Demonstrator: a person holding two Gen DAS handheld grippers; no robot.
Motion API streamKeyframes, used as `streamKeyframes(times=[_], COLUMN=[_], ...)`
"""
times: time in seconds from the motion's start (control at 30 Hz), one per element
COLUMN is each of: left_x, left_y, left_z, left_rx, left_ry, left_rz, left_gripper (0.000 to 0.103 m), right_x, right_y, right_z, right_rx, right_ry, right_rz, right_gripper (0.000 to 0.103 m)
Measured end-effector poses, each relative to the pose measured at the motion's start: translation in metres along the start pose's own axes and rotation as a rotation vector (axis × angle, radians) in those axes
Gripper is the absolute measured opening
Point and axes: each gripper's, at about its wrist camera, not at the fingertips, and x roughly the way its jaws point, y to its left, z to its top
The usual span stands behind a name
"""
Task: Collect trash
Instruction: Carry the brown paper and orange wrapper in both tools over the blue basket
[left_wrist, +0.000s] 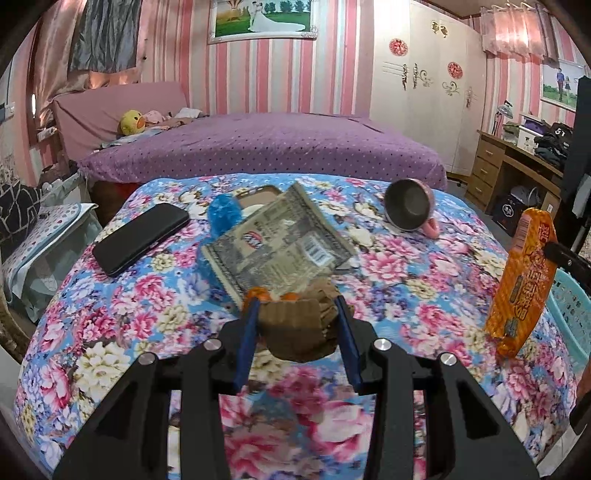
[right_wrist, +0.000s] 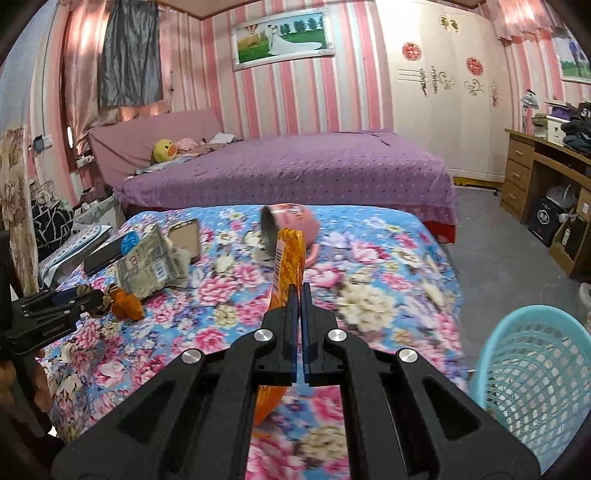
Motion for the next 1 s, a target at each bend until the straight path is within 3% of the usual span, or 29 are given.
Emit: streamKeyframes(times=[0.3, 0.57, 0.73, 1.0], left_x=[-0.012, -0.007, -0.005, 0.008], left_y=[-0.058, -0.131, -0.181, -0.266], left_z=[0.016, 0.034, 0.035, 0.022], left_rx=[0.082, 0.076, 0.124, 0.182], left_ry=[-0.039, -0.050, -0.059, -0.021], left_rz=[-0.005, -0.106, -0.166, -0.266], left_gripper=[0.040, 0.040, 0.040, 0.040], right_x=[-0.025, -0.073, -0.090, -0.107], right_y=[-0.063, -0.122, -0.165, -0.224], right_z=[0.003, 0.008, -0.004, -0.037], right_rx=[0.075, 0.157, 0.159, 0.194], right_ry=[-0.011, -0.089, -0.061, 0.005], right_rz=[-0.053, -0.132, -0.241, -0.347], right_gripper=[0.003, 0.003, 0.003, 0.003])
